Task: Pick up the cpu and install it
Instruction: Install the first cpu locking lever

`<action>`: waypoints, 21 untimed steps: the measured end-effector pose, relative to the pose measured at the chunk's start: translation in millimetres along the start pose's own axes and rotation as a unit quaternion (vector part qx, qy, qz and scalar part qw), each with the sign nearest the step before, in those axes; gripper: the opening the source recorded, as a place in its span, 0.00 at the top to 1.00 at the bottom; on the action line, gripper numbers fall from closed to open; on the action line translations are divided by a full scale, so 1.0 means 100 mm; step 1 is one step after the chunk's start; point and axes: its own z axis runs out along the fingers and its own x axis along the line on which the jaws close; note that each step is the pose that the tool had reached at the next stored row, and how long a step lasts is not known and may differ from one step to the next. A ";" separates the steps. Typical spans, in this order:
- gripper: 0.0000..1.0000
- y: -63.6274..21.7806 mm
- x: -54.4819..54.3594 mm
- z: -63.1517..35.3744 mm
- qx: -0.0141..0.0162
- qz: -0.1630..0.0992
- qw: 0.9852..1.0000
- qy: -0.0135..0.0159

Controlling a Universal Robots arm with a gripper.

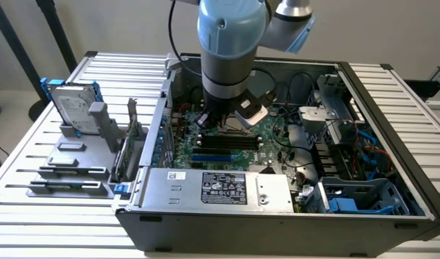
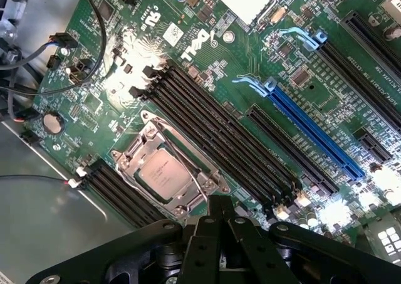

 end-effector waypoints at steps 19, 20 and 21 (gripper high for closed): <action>0.89 -0.046 -0.05 0.272 0.000 0.000 1.000 0.000; 0.89 -0.049 -0.05 0.289 0.000 0.000 1.000 0.000; 0.89 -0.053 -0.06 0.305 0.000 0.000 1.000 0.000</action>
